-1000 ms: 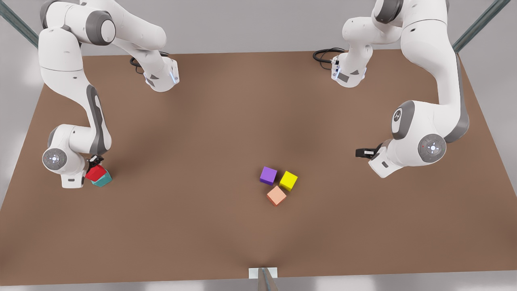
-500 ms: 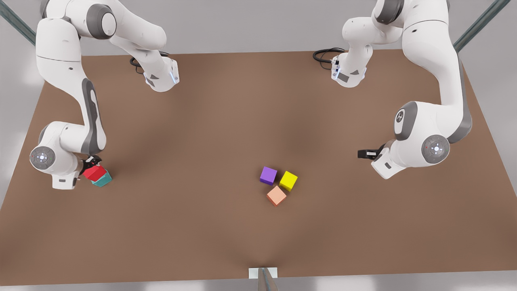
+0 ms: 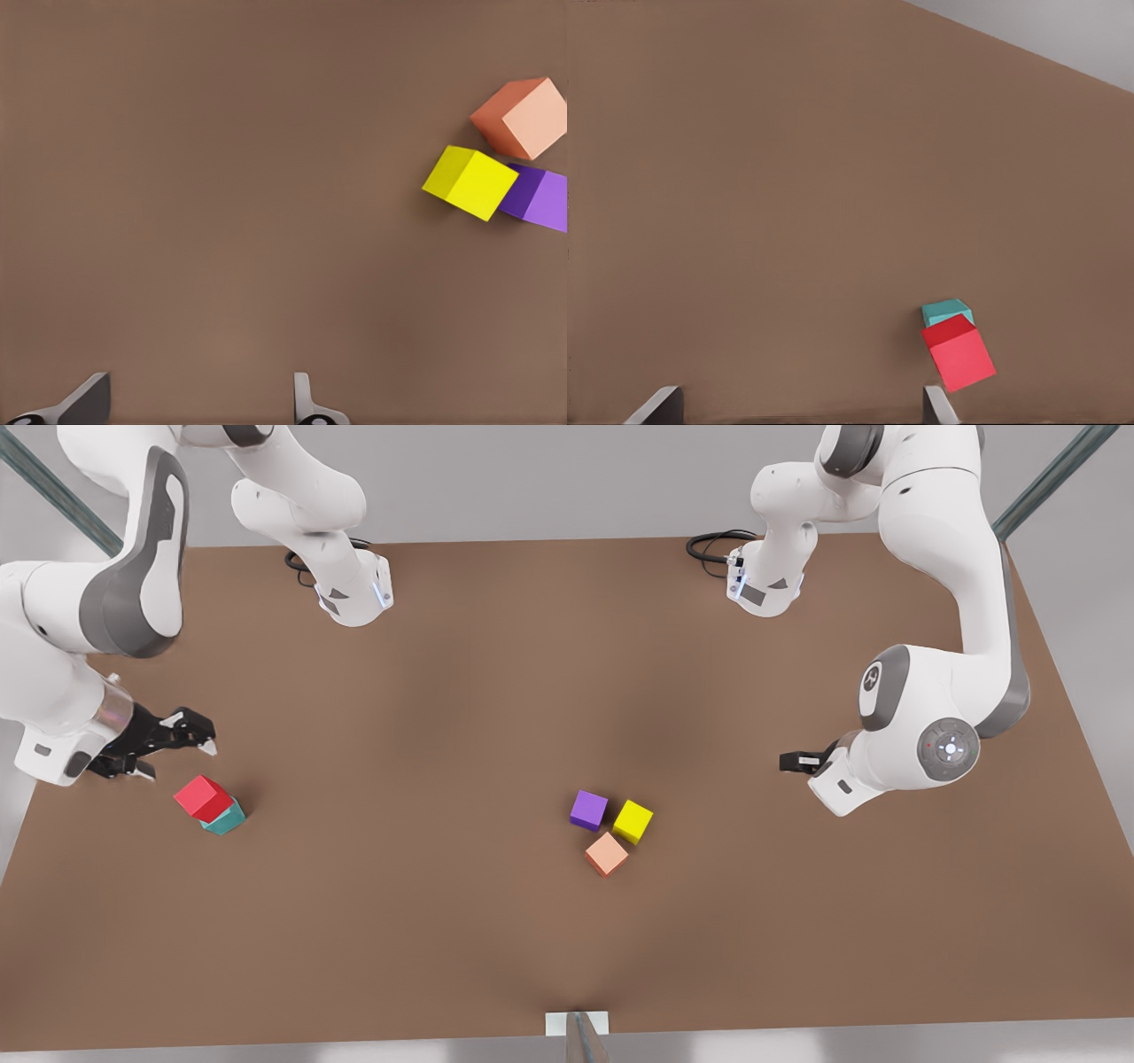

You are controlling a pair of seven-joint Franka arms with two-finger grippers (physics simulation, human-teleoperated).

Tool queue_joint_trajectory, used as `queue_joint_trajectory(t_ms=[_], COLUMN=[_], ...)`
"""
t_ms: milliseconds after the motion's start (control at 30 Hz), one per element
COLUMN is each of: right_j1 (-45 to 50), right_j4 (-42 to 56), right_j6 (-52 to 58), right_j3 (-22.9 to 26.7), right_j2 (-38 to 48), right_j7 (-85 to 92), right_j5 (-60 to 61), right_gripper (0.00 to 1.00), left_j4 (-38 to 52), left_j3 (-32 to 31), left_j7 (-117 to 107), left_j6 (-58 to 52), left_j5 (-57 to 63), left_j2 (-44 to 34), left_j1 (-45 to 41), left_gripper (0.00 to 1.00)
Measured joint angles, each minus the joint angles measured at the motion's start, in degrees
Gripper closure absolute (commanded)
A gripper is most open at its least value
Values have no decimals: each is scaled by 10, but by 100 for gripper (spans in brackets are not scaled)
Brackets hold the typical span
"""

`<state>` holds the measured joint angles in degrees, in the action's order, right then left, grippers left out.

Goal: Pick up red wooden cube and pass to hand red wooden cube and place in blue wooden cube

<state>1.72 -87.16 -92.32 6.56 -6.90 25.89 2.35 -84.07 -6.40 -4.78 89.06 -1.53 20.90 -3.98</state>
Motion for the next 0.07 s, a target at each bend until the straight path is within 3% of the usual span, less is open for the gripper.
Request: queue_joint_trajectory(t_ms=[67], right_j1=[-3], right_j4=[0], right_j6=[20], right_j3=[-1], right_j2=[1], right_j7=[-30], right_j5=[3], right_gripper=[0], left_j4=[0], left_j3=[0], left_j7=[0], left_j6=[0], left_j5=[0], left_j2=[0], left_j1=[0], left_gripper=[0])
